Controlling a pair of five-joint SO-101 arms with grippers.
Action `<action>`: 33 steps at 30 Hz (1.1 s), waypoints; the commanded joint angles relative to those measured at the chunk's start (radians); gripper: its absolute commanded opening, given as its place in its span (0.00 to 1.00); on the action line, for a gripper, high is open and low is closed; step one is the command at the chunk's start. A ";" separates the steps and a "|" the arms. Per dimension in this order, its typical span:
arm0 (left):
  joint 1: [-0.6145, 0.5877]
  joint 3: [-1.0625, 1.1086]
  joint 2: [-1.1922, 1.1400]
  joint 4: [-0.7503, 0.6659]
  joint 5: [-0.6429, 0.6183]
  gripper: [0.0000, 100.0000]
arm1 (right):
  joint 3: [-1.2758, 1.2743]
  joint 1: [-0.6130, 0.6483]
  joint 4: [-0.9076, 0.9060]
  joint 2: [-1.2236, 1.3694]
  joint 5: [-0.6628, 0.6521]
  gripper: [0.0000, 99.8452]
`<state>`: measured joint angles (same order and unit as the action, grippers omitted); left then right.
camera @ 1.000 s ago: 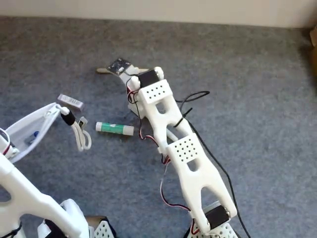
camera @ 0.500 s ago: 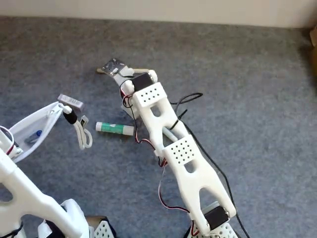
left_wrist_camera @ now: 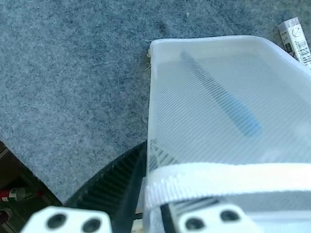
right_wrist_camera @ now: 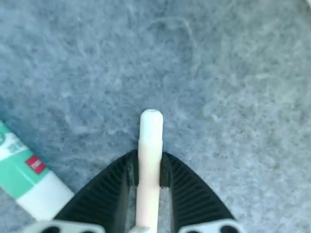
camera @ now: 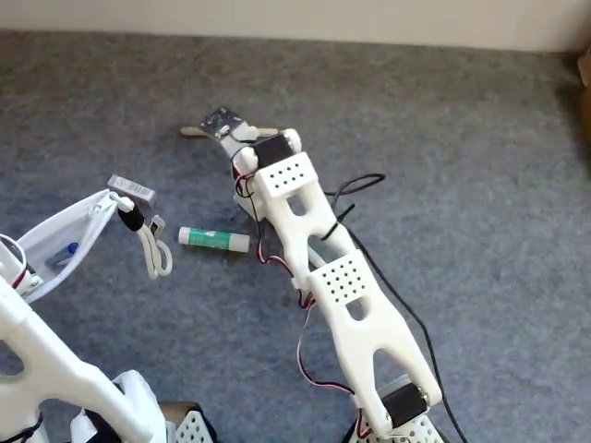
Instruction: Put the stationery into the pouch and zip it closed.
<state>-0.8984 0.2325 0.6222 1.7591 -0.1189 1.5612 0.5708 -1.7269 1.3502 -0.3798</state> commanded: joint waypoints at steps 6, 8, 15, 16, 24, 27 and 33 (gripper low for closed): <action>0.019 0.005 -0.016 0.002 -0.009 0.01 | 0.174 -0.041 -0.039 0.010 0.006 0.01; 0.019 0.005 -0.016 0.002 -0.009 0.01 | 0.174 -0.041 -0.041 0.007 0.006 0.01; 0.019 0.007 -0.016 0.002 -0.009 0.01 | 0.182 -0.041 -0.041 0.002 0.058 0.01; 0.021 0.007 -0.016 0.002 -0.009 0.01 | 0.182 -0.041 -0.041 -0.004 0.077 0.00; 0.021 0.008 -0.016 0.002 -0.009 0.01 | 0.087 -0.051 -0.042 -0.125 0.089 0.00; 0.024 0.008 -0.016 0.002 -0.009 0.01 | -0.007 -0.053 -0.042 -0.185 0.089 0.00; 0.025 0.007 -0.016 0.002 -0.009 0.01 | -0.249 -0.053 -0.041 -0.358 0.089 0.00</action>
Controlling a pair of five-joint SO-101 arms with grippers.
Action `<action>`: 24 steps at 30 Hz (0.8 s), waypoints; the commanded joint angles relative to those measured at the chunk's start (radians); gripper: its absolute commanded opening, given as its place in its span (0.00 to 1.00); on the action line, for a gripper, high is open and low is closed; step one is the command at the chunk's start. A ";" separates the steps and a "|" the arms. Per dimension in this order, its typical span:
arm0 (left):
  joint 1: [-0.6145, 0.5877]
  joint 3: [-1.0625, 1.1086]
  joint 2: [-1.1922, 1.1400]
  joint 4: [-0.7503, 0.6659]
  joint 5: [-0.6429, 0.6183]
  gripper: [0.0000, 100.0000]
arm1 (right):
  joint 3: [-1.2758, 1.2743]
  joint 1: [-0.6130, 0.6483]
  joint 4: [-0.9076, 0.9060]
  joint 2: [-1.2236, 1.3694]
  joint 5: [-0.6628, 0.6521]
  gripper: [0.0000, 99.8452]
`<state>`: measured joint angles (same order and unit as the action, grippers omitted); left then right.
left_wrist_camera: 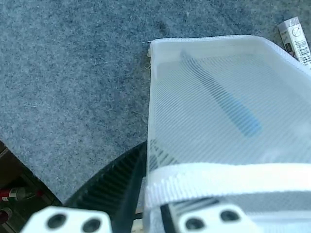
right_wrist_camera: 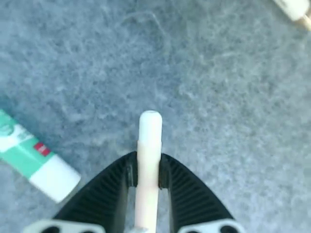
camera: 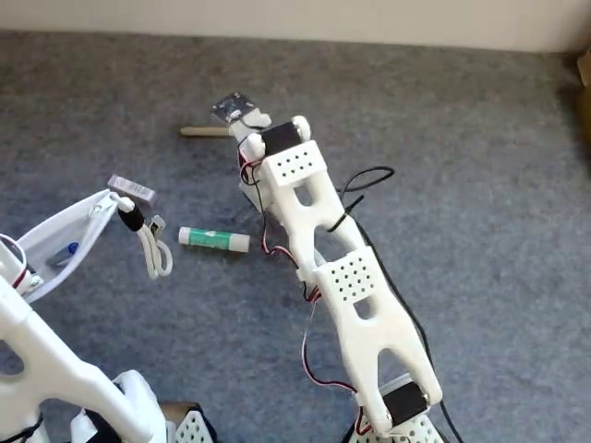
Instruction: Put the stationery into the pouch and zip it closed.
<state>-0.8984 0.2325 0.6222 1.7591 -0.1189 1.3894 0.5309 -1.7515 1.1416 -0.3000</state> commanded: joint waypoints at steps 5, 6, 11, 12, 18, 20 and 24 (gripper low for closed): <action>0.025 0.008 -0.016 0.002 -0.009 0.01 | -0.262 -0.012 -0.015 -0.275 0.011 0.00; 0.025 0.008 -0.016 0.002 -0.009 0.01 | -0.291 -0.012 -0.015 -0.303 0.011 0.00; 0.025 0.008 -0.016 0.002 -0.009 0.01 | -0.423 -0.012 -0.013 -0.427 0.058 0.00; 0.025 0.008 -0.016 0.002 -0.009 0.01 | -0.446 -0.012 -0.013 -0.452 0.077 0.00; 0.025 0.008 -0.016 0.002 -0.009 0.01 | -0.582 0.008 -0.013 -0.588 0.095 0.00; 0.025 0.008 -0.016 0.002 -0.009 0.01 | -0.634 0.028 -0.013 -0.644 0.095 0.00; 0.024 0.008 -0.016 0.002 -0.009 0.01 | -0.754 0.058 -0.013 -0.777 0.095 0.00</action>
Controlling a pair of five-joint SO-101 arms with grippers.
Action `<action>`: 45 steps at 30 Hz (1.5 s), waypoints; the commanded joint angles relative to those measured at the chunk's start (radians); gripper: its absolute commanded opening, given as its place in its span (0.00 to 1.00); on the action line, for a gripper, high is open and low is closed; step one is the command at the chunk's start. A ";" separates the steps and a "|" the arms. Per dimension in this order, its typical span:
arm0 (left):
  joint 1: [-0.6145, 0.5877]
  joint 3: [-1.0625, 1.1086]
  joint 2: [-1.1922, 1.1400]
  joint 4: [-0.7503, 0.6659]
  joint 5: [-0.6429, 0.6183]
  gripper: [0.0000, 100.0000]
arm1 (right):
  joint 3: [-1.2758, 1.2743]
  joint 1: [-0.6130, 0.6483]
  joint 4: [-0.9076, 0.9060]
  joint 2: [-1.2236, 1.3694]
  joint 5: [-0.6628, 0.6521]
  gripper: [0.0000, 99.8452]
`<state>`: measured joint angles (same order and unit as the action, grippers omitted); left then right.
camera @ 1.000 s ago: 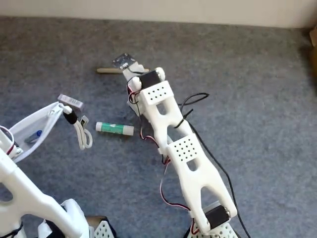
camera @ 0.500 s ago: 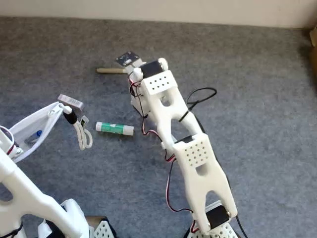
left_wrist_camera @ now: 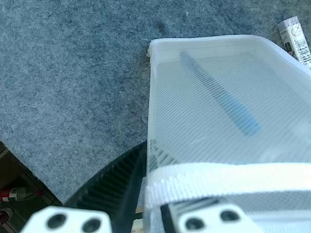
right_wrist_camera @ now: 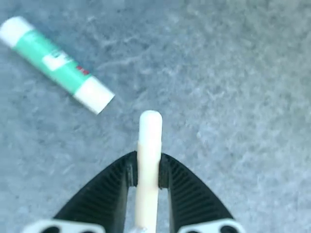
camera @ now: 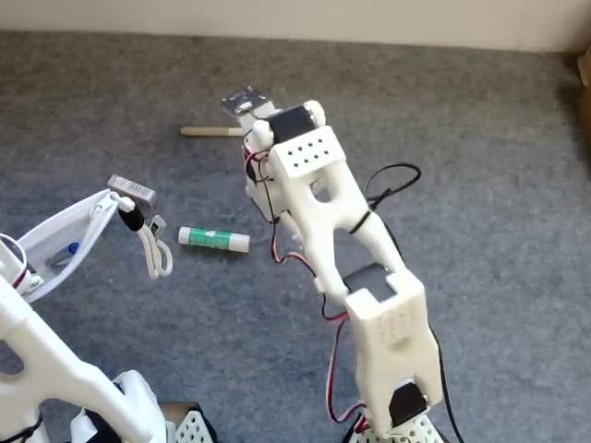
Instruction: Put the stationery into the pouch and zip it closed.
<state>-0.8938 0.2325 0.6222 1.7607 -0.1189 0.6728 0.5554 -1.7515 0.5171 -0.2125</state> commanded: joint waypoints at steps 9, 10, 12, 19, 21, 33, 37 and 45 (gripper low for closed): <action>0.018 0.010 -0.016 0.000 -0.009 0.01 | -0.257 0.096 -0.007 -0.456 0.006 0.00; 0.018 0.010 -0.016 0.000 -0.009 0.01 | -0.269 0.102 -0.007 -0.475 0.006 0.00; 0.018 0.010 -0.016 0.000 -0.009 0.01 | -0.286 0.119 -0.007 -0.507 0.006 0.00; 0.016 0.010 -0.016 0.000 -0.009 0.01 | -0.294 0.163 -0.007 -0.639 0.008 0.00; 0.016 0.010 -0.016 0.000 -0.009 0.01 | -0.295 0.179 -0.007 -0.691 0.008 0.00; 0.016 0.010 -0.016 0.000 -0.009 0.01 | -0.295 0.222 0.028 -0.862 0.094 0.00; 0.015 0.012 -0.016 0.000 -0.009 0.01 | -0.295 0.223 0.028 -0.935 0.117 0.00; 0.015 0.012 -0.016 0.000 -0.009 0.01 | -0.295 0.223 0.042 -1.076 0.186 0.00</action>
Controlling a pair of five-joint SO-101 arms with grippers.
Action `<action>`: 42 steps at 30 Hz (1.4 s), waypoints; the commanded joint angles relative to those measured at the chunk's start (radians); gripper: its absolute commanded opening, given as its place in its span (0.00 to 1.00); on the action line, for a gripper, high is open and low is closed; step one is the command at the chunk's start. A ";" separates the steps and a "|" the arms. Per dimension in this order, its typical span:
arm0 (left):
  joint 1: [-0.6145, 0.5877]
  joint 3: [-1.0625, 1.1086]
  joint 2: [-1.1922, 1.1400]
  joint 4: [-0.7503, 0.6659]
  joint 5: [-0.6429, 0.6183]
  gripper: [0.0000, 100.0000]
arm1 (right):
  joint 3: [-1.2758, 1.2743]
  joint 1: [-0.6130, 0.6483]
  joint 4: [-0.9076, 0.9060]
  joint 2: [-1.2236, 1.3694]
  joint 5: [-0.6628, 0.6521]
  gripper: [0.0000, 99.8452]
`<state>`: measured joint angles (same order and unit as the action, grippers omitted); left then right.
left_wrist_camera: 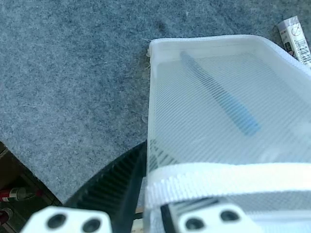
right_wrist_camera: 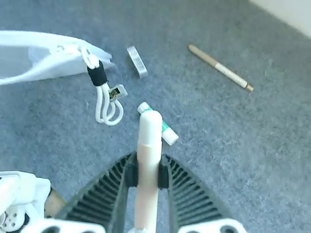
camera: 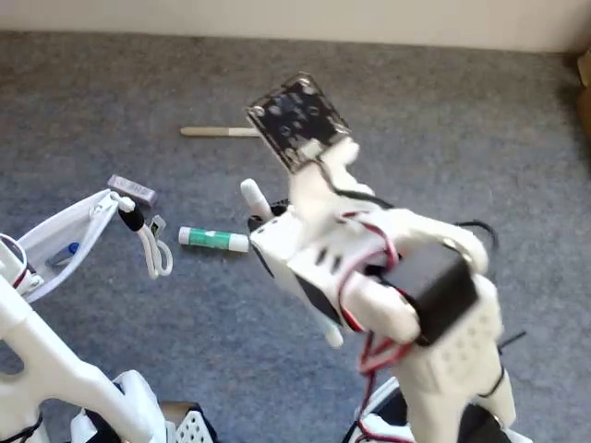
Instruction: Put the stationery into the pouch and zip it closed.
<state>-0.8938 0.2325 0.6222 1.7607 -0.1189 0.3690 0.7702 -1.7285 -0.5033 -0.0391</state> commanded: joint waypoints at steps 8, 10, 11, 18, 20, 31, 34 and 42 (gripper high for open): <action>0.015 0.012 -0.016 0.000 -0.009 0.01 | 0.016 0.008 0.031 -0.079 0.055 0.00; 0.015 0.012 -0.016 0.000 -0.009 0.01 | 0.010 0.008 0.039 -0.120 0.071 0.00; 0.015 0.012 -0.016 0.000 -0.009 0.01 | 0.007 0.007 0.039 -0.145 0.072 0.00; 0.015 0.012 -0.016 0.000 -0.009 0.01 | -0.001 0.007 0.031 -0.265 0.074 0.00; 0.015 0.012 -0.016 0.000 -0.009 0.01 | -0.044 0.007 0.038 -0.277 0.074 0.00; 0.015 0.013 -0.016 0.000 -0.009 0.01 | -0.377 0.007 0.344 -0.438 0.074 0.00; 0.015 0.013 -0.016 0.000 -0.009 0.01 | -0.469 0.007 0.467 -0.492 0.074 0.00; 0.015 0.013 -0.016 0.000 -0.009 0.01 | -0.656 0.007 0.788 -0.538 0.074 0.00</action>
<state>-0.8938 0.2325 0.6222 1.7607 -0.1189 -0.2647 0.7702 -1.0610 -1.0234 0.0253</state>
